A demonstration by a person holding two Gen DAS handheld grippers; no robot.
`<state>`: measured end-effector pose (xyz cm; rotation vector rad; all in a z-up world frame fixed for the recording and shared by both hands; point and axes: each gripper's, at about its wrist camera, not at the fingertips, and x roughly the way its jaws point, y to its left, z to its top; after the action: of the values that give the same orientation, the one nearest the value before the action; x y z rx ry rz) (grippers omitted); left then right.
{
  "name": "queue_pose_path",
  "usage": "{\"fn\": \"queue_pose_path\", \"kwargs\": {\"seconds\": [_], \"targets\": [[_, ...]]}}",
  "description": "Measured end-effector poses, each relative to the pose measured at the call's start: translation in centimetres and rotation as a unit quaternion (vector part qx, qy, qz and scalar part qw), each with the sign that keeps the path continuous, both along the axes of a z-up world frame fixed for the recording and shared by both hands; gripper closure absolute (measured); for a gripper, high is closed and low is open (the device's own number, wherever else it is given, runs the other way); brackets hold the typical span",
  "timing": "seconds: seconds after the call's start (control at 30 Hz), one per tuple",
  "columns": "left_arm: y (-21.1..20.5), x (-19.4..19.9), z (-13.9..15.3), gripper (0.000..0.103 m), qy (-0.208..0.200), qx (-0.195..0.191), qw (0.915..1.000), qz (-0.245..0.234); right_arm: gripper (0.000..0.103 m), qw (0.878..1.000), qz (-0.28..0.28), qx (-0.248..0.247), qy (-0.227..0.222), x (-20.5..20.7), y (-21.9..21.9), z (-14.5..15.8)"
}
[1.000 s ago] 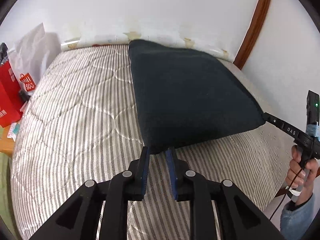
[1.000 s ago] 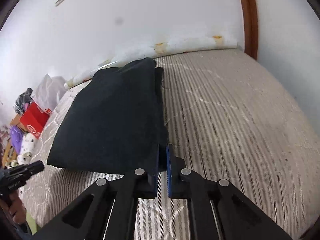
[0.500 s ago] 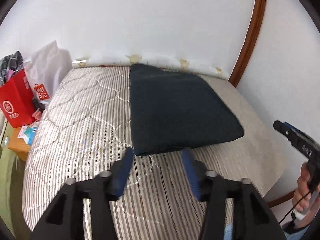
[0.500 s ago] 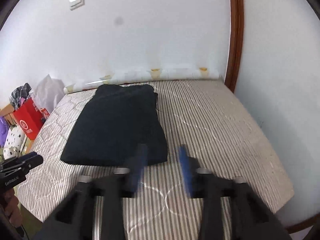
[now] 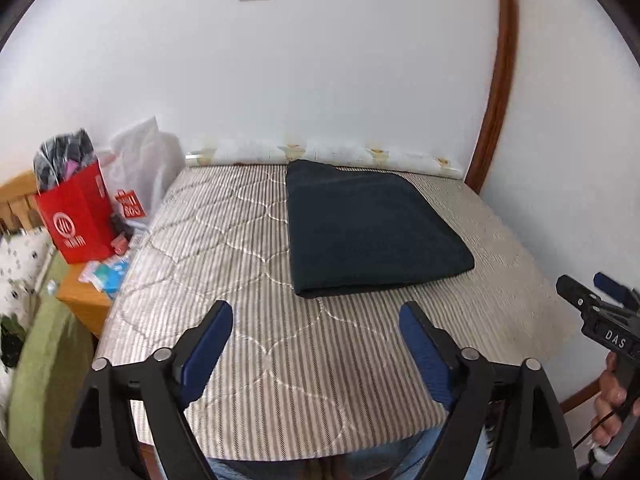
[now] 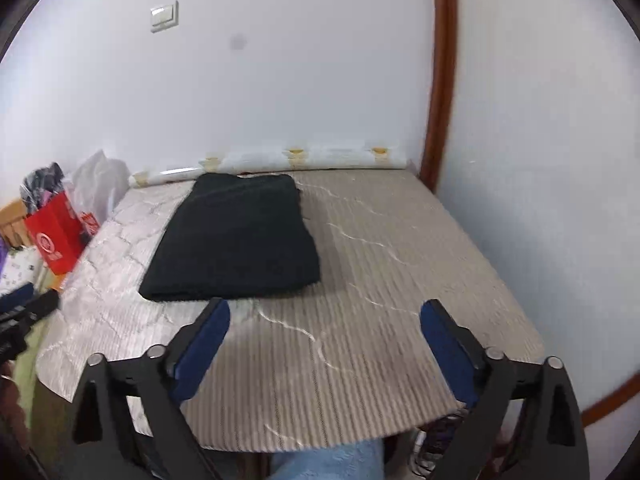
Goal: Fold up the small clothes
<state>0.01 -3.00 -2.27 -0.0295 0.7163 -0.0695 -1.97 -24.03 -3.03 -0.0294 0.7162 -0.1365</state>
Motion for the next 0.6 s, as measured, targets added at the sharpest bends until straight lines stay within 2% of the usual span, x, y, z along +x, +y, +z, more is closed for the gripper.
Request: {"fn": "queue_pose_path", "kwargs": {"seconds": [0.17, 0.43, 0.6], "targets": [[-0.3, -1.3, 0.5, 0.014, -0.020, 0.007, 0.9997, 0.011, 0.000, 1.000, -0.004, -0.014, 0.006, -1.2, -0.1, -0.3], [-0.1, -2.3, 0.8, 0.014, -0.030, 0.001, 0.9994, 0.019, 0.000, 1.000, -0.024, -0.015, 0.003, -2.0, -0.6, -0.6], [-0.4, -2.5, 0.6, 0.014, -0.032, 0.012, 0.9992, 0.020, 0.000, 1.000, -0.022, -0.013, 0.004, -2.4, -0.1, -0.6]]}}
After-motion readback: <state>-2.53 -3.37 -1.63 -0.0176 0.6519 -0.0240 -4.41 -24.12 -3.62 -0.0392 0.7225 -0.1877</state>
